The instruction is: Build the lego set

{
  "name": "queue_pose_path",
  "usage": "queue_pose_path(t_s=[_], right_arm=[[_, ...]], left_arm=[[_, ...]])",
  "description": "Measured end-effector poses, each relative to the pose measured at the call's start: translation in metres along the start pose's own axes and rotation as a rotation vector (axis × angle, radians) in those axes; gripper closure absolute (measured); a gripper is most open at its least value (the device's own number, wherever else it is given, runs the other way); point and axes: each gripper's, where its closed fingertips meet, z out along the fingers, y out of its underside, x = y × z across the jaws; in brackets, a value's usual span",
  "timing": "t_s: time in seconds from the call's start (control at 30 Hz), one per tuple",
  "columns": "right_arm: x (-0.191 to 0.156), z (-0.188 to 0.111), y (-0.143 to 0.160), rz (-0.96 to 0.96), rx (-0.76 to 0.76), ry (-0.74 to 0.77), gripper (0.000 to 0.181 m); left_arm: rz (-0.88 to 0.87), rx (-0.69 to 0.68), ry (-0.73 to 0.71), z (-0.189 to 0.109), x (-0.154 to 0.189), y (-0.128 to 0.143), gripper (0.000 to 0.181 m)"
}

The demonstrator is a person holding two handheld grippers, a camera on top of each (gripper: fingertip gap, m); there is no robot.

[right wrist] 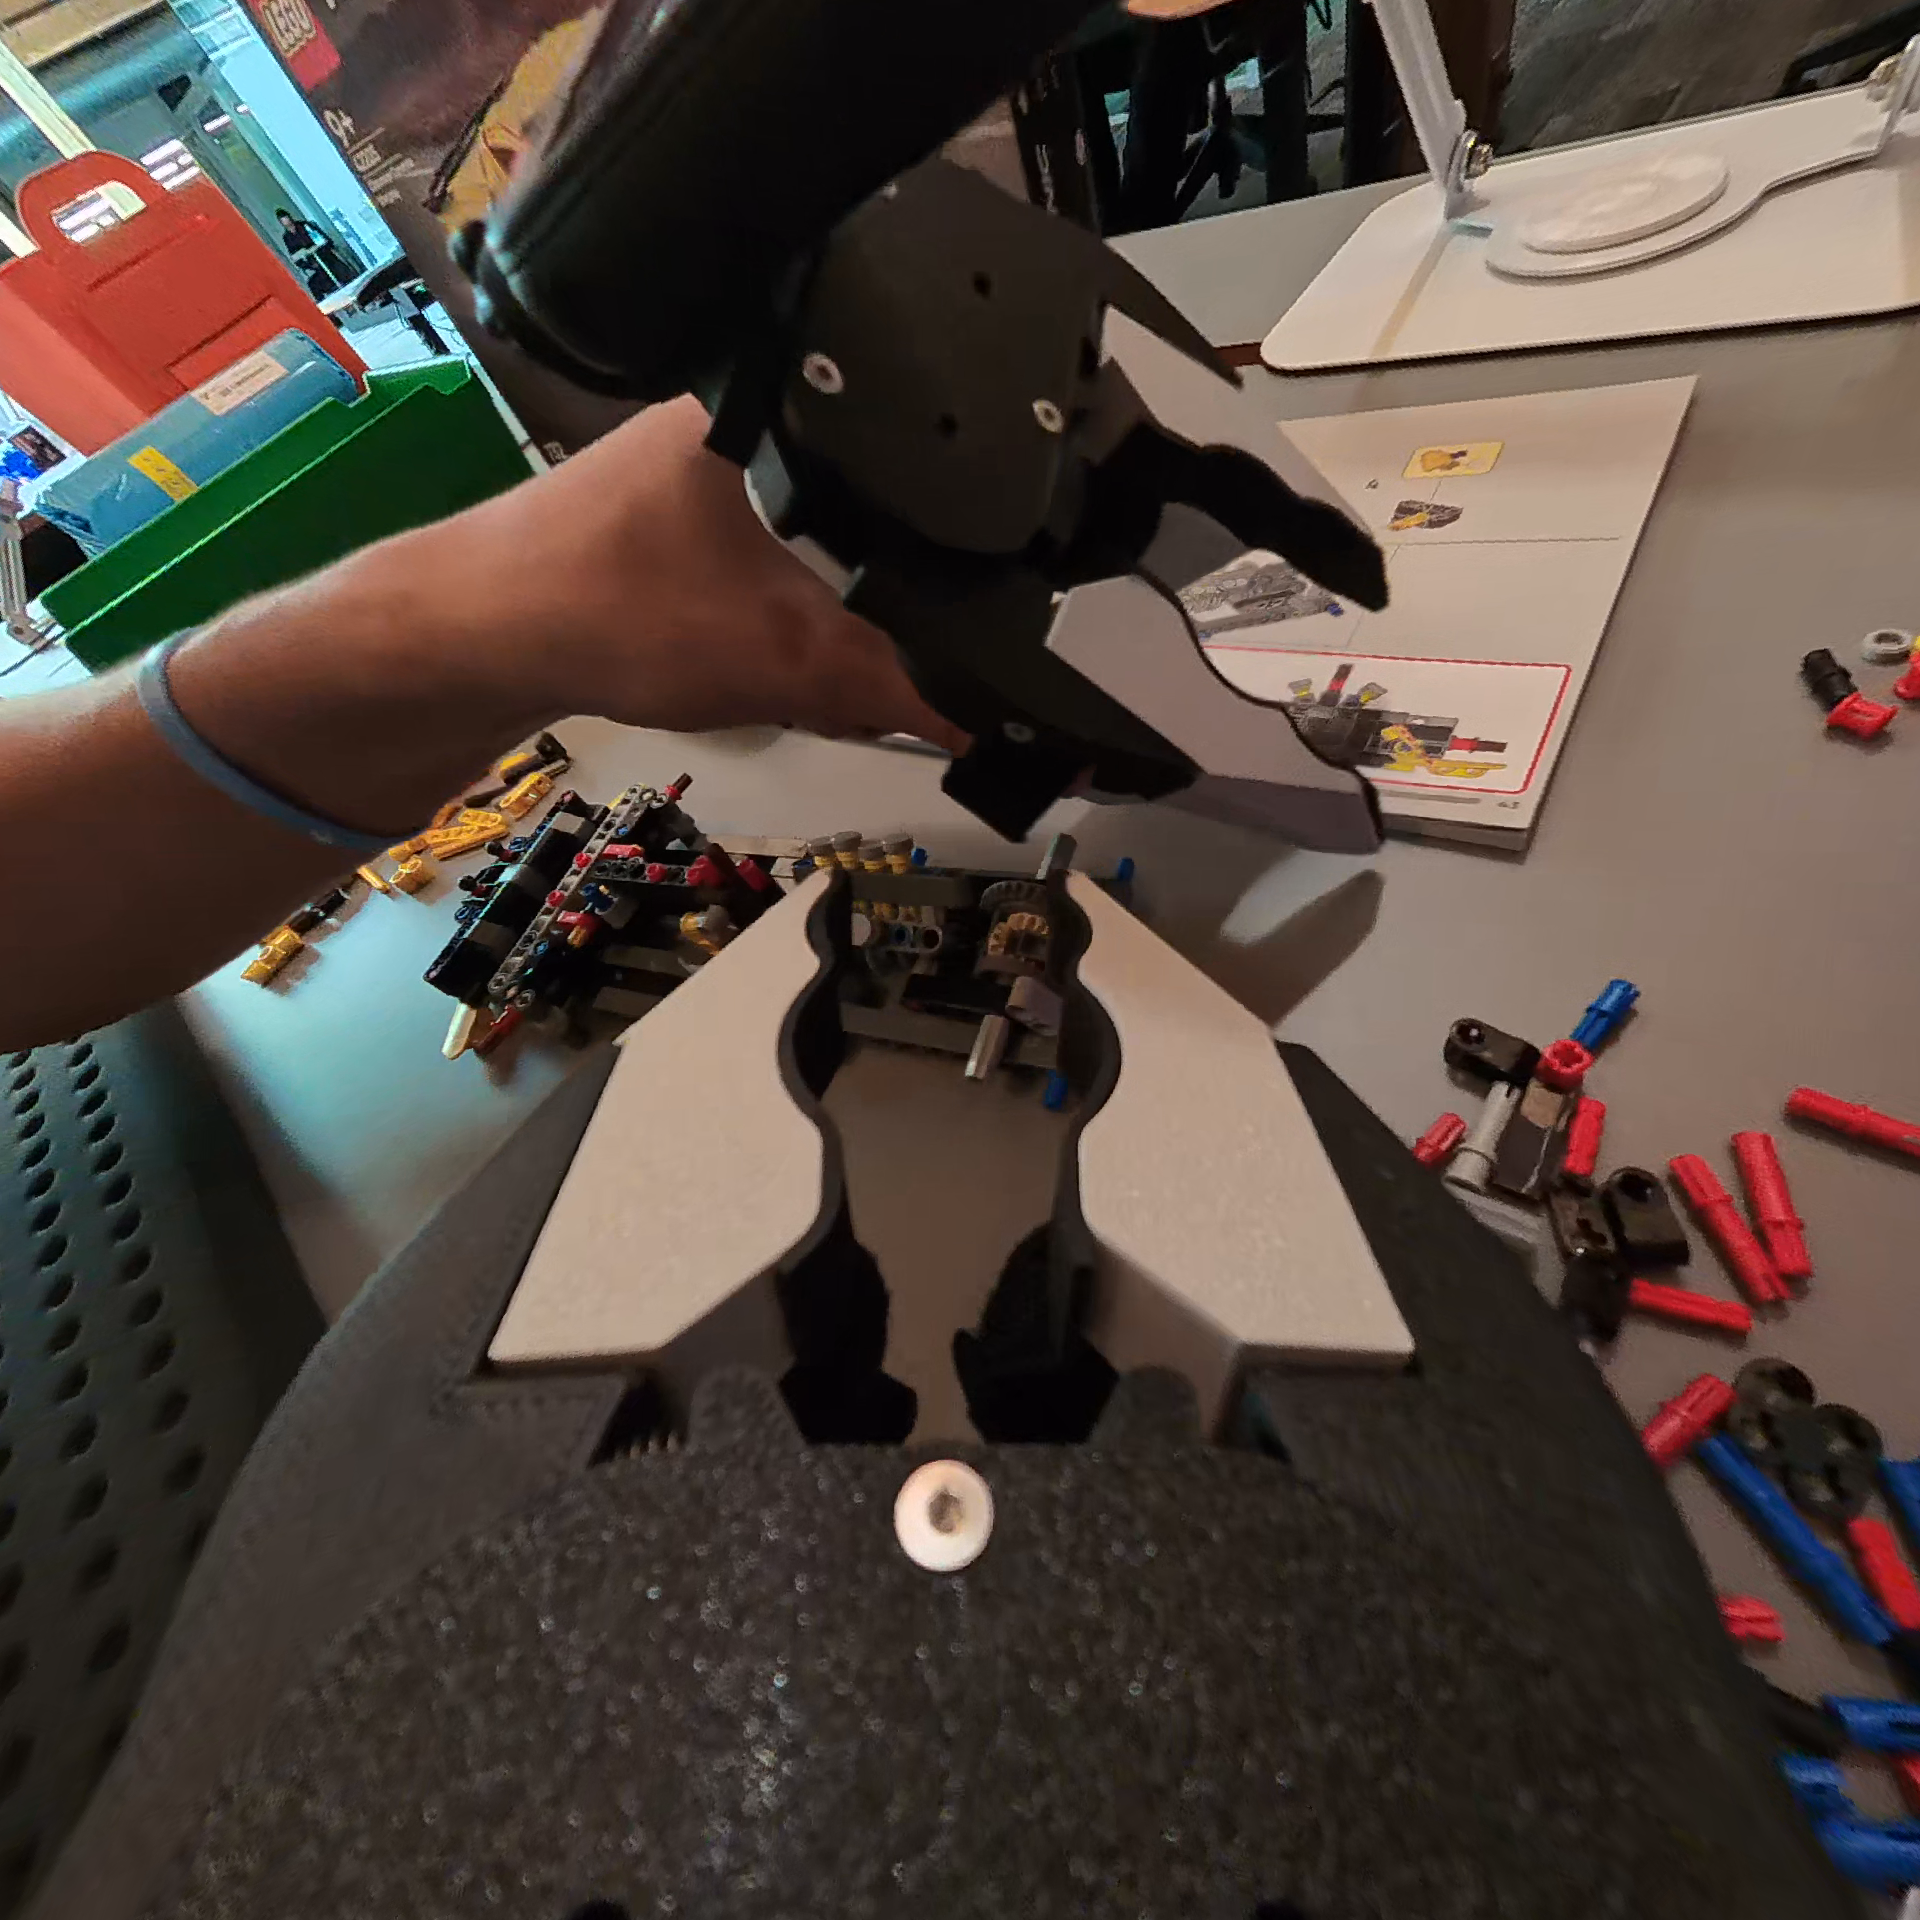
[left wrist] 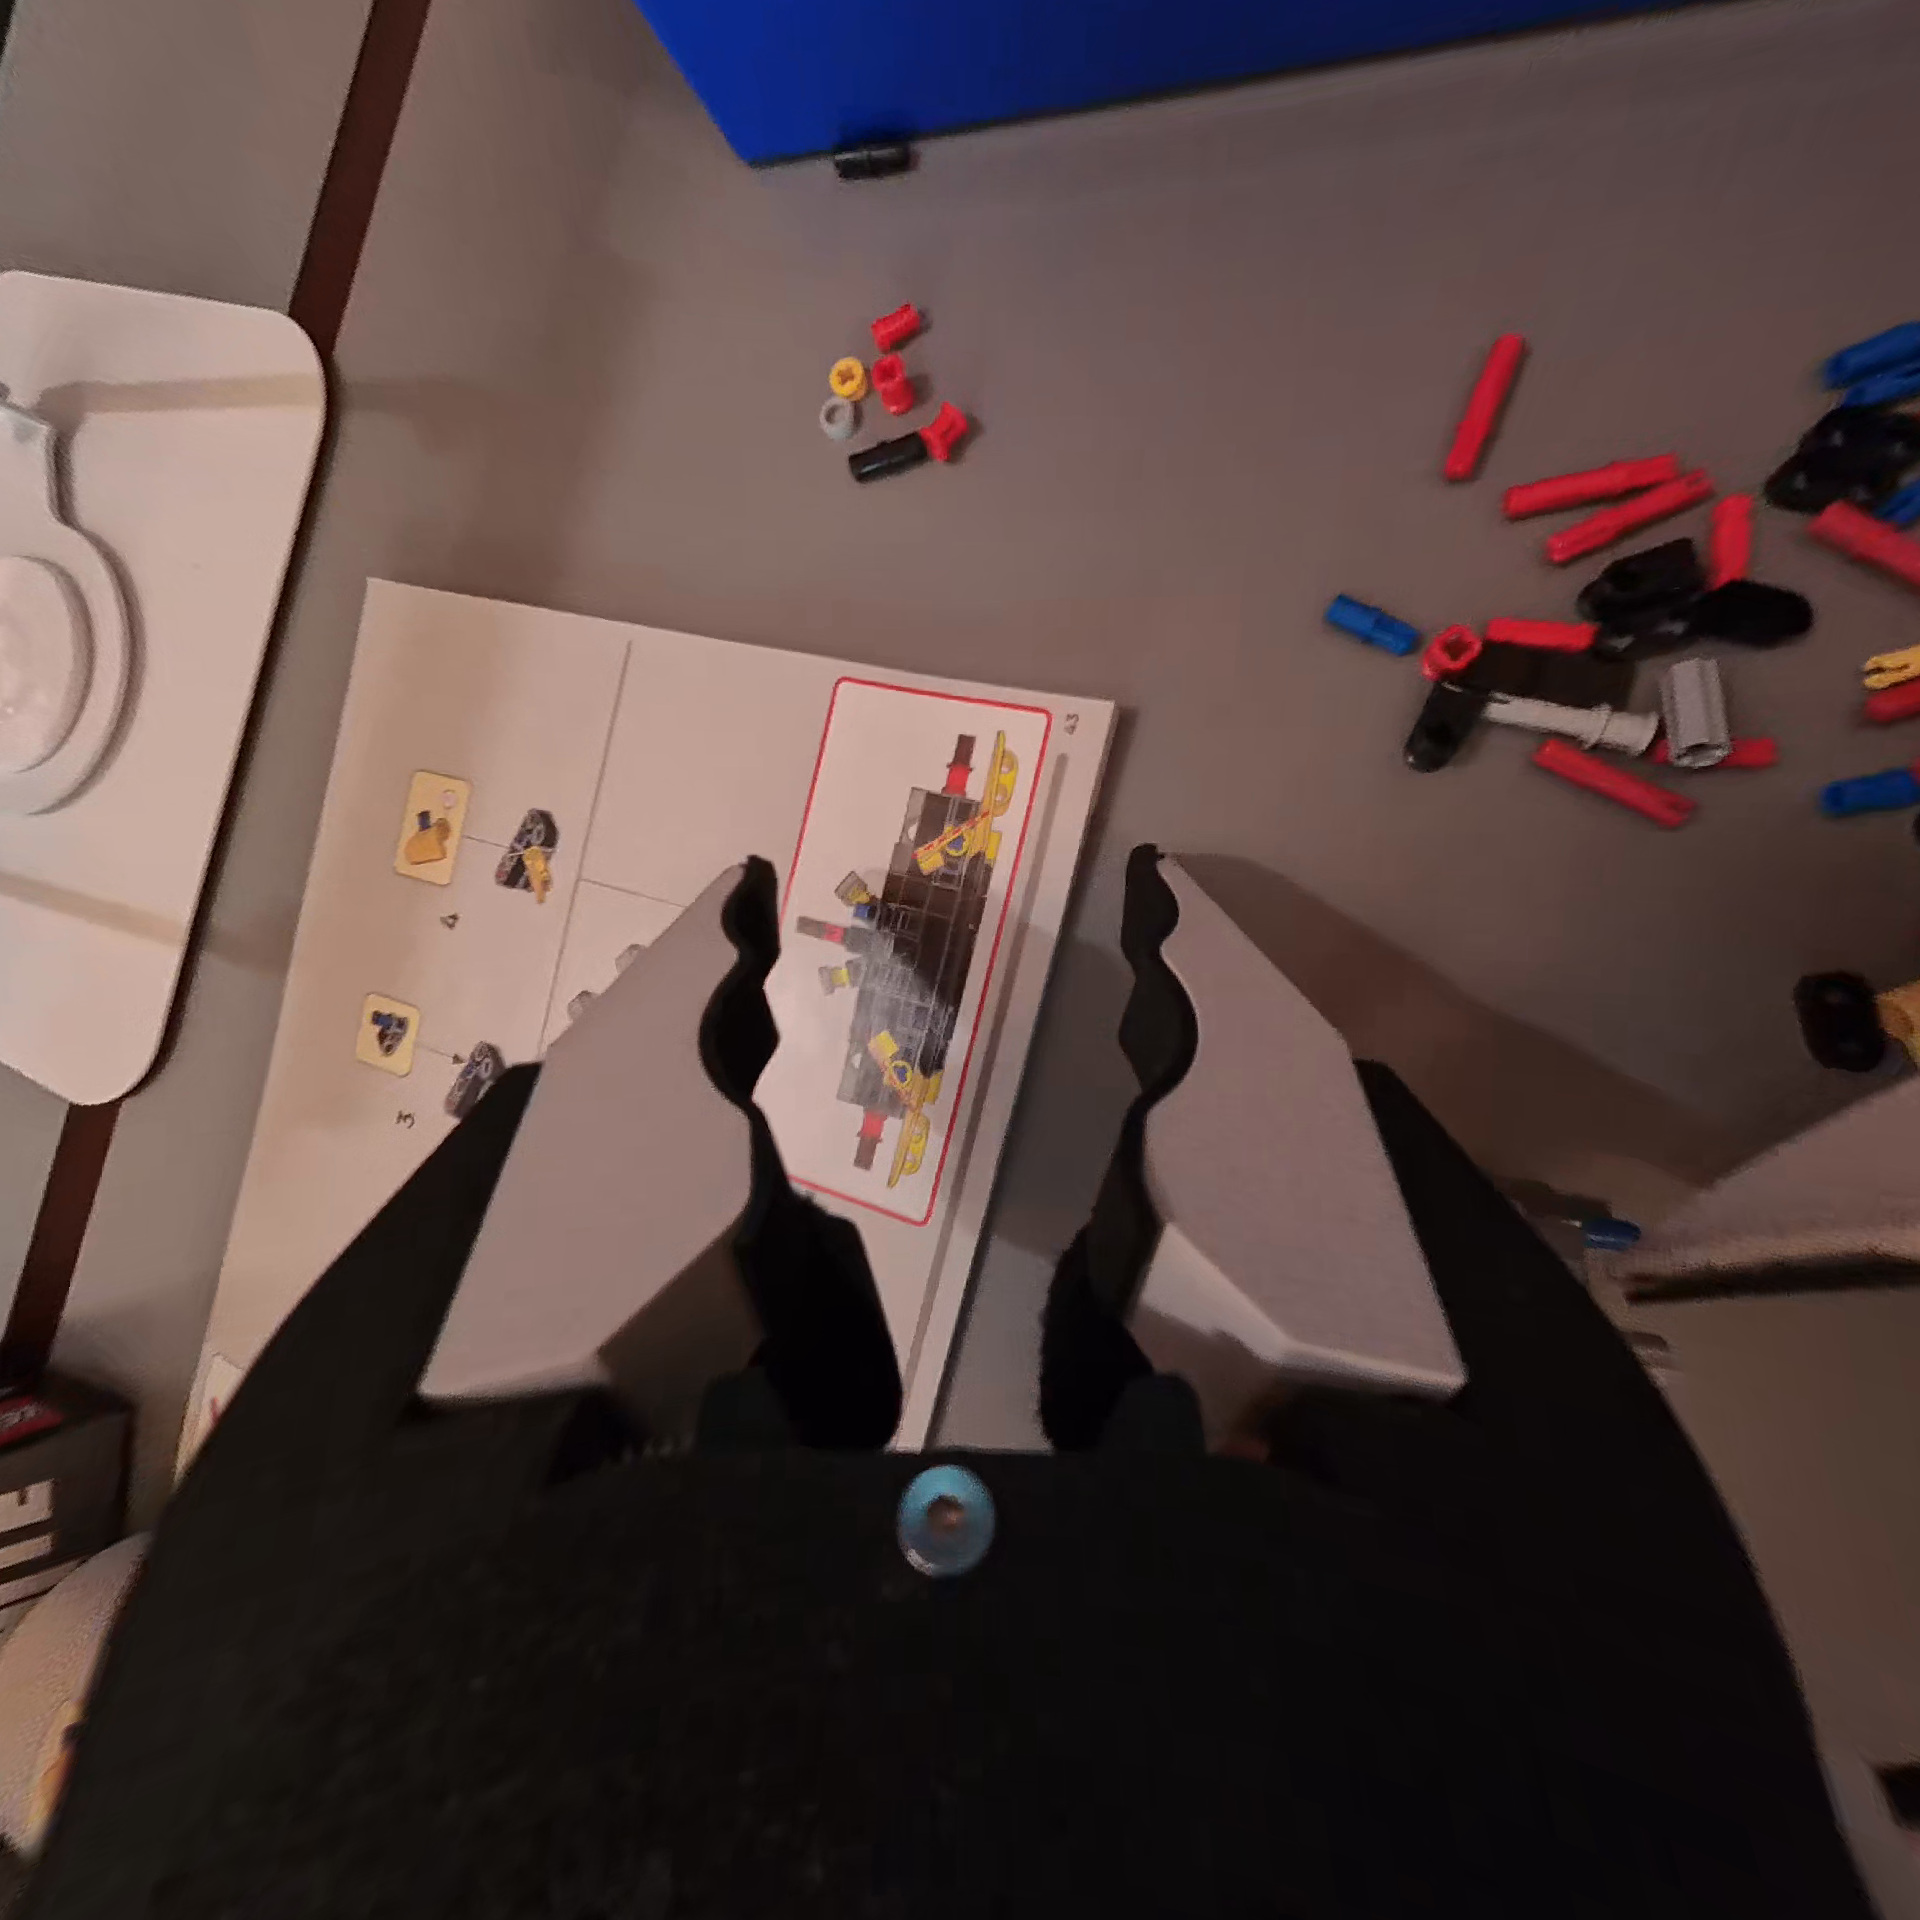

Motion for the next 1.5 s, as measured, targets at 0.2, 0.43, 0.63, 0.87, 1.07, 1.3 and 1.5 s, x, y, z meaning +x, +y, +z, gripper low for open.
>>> queue_pose_path(t_s=[0.2, 0.43, 0.63, 0.87, 1.07, 1.3, 1.5], right_arm=[[-0.003, 0.001, 0.002, 0.026, -0.010, -0.028, 0.145], [0.017, 0.003, -0.001, 0.025, -0.003, 0.056, 0.138], [0.072, 0.016, -0.011, 0.067, -0.113, 0.190, 0.121], [0.091, 0.039, -0.005, 0.186, -0.232, 0.104, 0.113], [0.091, 0.042, -0.006, 0.145, -0.240, 0.088, 0.115], [0.089, 0.061, -0.011, 0.103, -0.264, 0.113, 0.113], [0.092, 0.078, -0.011, 0.086, -0.305, 0.179, 0.153]], left_arm=[[-0.008, -0.017, -0.030, 0.006, -0.010, 0.001, 0.114], [-0.067, 0.025, 0.019, -0.002, -0.015, 0.006, 0.113], [-0.106, 0.047, 0.045, -0.006, -0.018, 0.011, 0.112], [-0.111, 0.058, 0.046, -0.006, -0.022, 0.010, 0.112], [-0.173, 0.071, 0.097, -0.007, -0.021, 0.012, 0.112], [-0.401, 0.151, 0.259, -0.026, -0.026, 0.012, 0.124], [-0.856, 0.425, 0.600, -0.084, -0.060, -0.015, 0.132]])
